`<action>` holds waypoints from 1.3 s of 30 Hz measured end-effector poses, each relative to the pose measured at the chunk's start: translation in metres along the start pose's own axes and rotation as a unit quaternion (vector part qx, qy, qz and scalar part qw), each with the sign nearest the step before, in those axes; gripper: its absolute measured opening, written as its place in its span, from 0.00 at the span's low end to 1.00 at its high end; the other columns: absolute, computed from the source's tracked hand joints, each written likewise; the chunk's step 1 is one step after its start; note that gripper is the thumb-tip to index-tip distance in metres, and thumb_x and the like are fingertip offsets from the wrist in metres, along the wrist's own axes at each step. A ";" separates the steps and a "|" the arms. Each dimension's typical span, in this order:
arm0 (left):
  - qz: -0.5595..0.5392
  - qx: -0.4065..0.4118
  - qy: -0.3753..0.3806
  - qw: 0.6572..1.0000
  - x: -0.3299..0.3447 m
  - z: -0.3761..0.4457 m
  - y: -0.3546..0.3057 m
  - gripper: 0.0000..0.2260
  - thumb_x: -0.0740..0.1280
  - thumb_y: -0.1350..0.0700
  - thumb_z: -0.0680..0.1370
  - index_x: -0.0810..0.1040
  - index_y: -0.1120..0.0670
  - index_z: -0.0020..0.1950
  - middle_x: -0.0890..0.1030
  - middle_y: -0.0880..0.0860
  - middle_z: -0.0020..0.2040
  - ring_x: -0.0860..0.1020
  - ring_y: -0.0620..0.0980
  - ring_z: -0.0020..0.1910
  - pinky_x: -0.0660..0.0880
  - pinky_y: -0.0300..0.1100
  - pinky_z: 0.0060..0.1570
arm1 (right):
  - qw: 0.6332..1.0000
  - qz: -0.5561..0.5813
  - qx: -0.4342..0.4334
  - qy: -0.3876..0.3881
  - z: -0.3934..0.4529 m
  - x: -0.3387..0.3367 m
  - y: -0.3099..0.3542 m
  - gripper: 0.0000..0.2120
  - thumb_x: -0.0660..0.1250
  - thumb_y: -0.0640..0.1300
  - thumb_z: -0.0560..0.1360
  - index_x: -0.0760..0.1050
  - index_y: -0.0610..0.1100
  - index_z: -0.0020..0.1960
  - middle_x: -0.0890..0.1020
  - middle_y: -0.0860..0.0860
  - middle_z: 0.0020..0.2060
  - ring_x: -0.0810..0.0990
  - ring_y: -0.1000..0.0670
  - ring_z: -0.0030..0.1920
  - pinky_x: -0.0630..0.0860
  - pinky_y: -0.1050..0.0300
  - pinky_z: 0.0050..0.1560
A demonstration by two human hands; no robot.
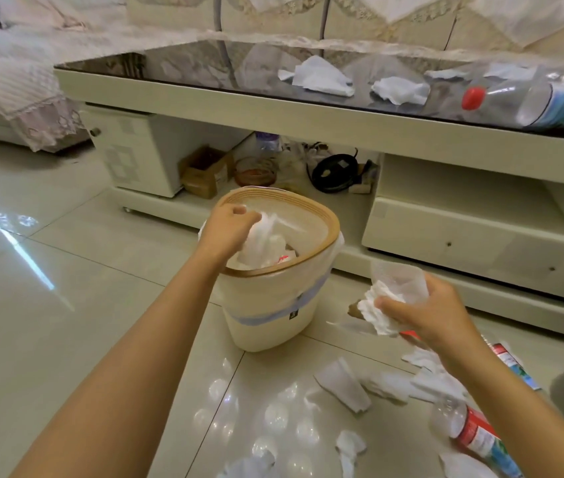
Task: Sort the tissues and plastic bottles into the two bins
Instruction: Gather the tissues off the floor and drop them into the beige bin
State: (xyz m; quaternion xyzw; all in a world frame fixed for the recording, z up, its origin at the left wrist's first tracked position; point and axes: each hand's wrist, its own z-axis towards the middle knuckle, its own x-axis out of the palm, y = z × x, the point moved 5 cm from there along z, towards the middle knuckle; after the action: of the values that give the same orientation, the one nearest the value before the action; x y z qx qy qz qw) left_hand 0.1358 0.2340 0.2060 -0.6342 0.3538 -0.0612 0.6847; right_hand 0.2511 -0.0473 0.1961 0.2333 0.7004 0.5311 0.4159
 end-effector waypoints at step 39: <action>-0.051 0.125 -0.067 0.989 0.013 -0.049 0.027 0.08 0.63 0.51 0.78 0.74 0.45 0.57 0.81 0.47 0.44 0.79 0.43 0.46 0.77 0.42 0.45 | 0.972 -0.069 -0.173 0.140 0.057 0.107 0.071 0.19 0.73 0.40 0.70 0.75 0.49 0.59 0.82 0.51 0.44 0.80 0.54 0.42 0.76 0.69 0.39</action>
State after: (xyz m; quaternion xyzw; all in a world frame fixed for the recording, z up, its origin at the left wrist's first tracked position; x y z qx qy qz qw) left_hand 0.1080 0.1920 0.1786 -0.5636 0.2638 -0.0975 0.7767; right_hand 0.2318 0.0894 0.2219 0.0319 0.6639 0.6413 0.3834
